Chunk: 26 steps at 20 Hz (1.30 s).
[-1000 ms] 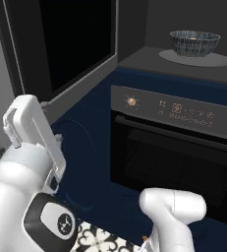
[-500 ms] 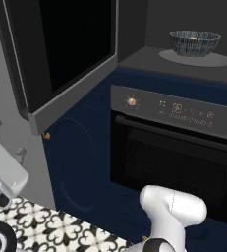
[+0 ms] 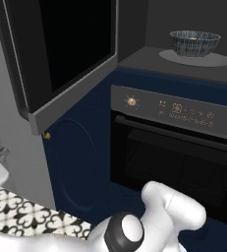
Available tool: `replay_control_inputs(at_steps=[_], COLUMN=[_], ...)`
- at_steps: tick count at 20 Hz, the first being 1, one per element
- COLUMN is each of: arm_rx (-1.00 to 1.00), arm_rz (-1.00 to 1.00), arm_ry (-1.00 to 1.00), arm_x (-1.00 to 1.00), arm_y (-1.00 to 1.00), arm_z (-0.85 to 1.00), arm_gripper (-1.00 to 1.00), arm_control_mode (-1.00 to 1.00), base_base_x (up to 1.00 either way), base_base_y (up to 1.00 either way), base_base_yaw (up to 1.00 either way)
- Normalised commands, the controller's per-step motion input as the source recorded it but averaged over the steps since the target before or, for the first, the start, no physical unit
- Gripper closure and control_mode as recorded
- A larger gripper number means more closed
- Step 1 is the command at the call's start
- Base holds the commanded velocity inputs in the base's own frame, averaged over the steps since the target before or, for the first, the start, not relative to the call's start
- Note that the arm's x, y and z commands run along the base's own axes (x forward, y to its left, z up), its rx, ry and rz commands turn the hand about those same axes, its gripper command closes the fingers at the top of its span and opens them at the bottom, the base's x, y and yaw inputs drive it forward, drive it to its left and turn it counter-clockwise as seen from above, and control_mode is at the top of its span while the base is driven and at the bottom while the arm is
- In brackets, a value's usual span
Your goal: Pick the squash from the sink and place it in the bowl. Then pick the bowl and place it in the microwave. Then close the microwave door and press the start button.
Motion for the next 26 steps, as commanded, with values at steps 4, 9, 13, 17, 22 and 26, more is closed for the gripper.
replay_control_inputs(at_steps=[4,9,13,17,22,26], arm_rx=[0.03,0.0,0.0,-0.08,-0.03,0.0], arm_rz=[0.0,0.0,-0.16,-0.22,-0.15,-0.01], arm_ry=[-0.11,-0.06,-0.28,-0.35,-0.14,-0.08], arm_x=[0.64,0.66,0.08,0.08,0.52,0.5], arm_y=[-0.03,-0.06,-0.19,0.0,-0.23,-0.43], arm_z=[-0.31,-0.18,-0.54,-0.48,-0.13,0.01], arm_gripper=[-1.0,-1.0,-1.0,-1.0,-1.0,-1.0], arm_control_mode=[-1.0,-1.0,-1.0,-1.0,-1.0,-1.0], base_base_x=[0.0,0.0,0.0,0.0,0.0,0.0], base_base_y=[0.0,0.0,0.0,0.0,0.0,0.0], base_base_yaw=[0.0,0.0,0.0,0.0,0.0,0.0])
